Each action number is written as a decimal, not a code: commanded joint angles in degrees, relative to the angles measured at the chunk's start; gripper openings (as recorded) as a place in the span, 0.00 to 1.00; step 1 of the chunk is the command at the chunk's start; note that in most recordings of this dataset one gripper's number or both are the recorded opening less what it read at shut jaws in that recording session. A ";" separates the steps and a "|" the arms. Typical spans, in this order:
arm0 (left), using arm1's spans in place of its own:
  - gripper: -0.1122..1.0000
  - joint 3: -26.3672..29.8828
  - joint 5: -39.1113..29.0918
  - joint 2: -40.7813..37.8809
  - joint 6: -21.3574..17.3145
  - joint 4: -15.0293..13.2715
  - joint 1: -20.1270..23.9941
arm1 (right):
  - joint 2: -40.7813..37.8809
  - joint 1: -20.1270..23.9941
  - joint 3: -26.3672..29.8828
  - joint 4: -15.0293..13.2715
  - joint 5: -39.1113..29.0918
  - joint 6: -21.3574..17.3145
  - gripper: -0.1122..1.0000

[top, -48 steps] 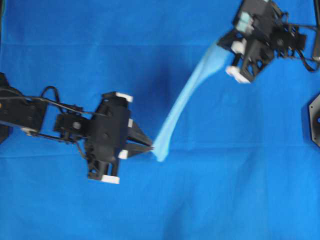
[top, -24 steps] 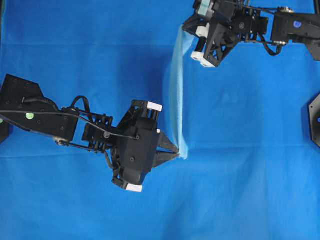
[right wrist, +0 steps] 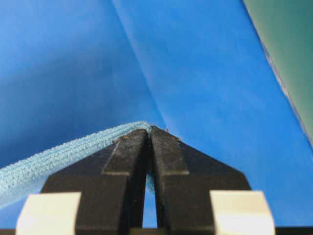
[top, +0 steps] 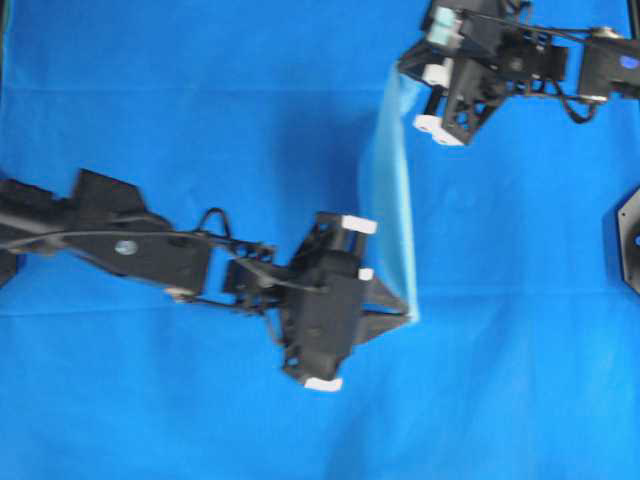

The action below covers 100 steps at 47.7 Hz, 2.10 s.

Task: Fold the light blue towel.
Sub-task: 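Rotate the held strip, right gripper moving far, left gripper near, then lay the strip down vertically, open both grippers and retract outward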

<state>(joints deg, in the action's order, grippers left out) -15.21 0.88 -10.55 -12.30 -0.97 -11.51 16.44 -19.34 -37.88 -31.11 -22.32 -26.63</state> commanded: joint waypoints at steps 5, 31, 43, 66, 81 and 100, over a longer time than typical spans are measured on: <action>0.12 9.14 0.88 -4.39 -1.49 -0.09 -1.14 | 6.59 -2.29 -3.34 -0.53 -2.64 -0.09 0.12; 0.12 2.02 0.53 -4.75 3.87 -0.26 0.44 | -3.78 -2.29 -2.99 -0.35 8.09 -0.18 0.12; 0.12 -11.16 0.88 0.79 9.76 -0.26 0.35 | -15.38 -2.29 3.69 -0.35 14.94 -0.09 0.12; 0.12 -19.16 5.01 3.08 10.55 -0.26 0.53 | -20.39 -1.76 7.29 -0.35 16.08 -0.18 0.12; 0.46 -18.90 8.09 2.90 10.46 -0.35 1.58 | -20.39 -1.85 7.03 -0.70 17.49 0.35 0.54; 0.86 -19.42 4.04 8.00 9.05 -0.35 2.46 | -18.11 -1.76 7.03 -1.14 17.67 3.08 0.63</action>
<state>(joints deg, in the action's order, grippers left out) -34.98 5.45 -5.36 -2.90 -1.23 -9.23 -4.39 -21.09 -31.73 -32.08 -5.19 -23.73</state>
